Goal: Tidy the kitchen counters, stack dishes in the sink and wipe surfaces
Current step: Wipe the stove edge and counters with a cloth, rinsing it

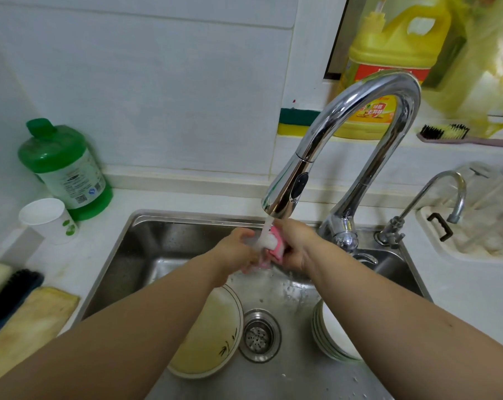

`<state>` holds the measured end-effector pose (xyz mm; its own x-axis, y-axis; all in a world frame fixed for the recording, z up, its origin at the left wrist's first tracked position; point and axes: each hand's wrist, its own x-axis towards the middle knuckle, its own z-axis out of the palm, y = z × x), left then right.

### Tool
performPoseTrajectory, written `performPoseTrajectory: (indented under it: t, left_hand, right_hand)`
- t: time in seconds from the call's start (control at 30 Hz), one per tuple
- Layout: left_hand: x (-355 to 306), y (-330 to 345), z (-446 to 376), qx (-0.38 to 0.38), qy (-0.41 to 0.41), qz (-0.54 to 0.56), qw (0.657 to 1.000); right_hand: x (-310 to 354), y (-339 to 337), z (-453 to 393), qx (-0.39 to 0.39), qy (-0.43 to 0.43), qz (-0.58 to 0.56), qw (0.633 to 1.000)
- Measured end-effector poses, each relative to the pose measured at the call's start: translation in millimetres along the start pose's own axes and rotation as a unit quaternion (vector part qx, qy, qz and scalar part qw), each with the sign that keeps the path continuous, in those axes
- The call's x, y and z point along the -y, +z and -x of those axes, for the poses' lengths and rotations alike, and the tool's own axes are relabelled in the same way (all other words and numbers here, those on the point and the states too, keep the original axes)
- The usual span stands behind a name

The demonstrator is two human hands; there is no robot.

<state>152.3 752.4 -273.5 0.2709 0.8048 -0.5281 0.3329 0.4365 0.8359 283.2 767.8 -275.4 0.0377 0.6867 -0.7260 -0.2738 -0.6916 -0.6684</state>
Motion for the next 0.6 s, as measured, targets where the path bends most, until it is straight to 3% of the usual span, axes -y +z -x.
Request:
performPoseTrajectory:
  t: [0.07,0.2,0.3,0.47,0.6]
  left_hand:
    - [3,6,1,0.021,0.038,-0.023,0.999]
    - [9,5,-8,-0.045,0.036,0.012,0.998]
    - [9,4,-15,-0.075,0.021,0.052,0.996]
    - [0,12,-15,-0.066,0.008,0.155,0.986]
    - [-2,15,-10,0.009,-0.011,0.237,0.971]
  right_hand:
    - [-1,-3,1,0.032,0.003,-0.018,0.999]
    - [0,-13,2,0.032,-0.038,-0.052,0.997]
    - [-8,-16,-4,0.042,-0.085,0.01,0.995]
    - [-17,-14,-3,0.044,-0.117,0.034,0.992]
    - [-18,-16,-7,0.071,-0.115,0.005,0.991]
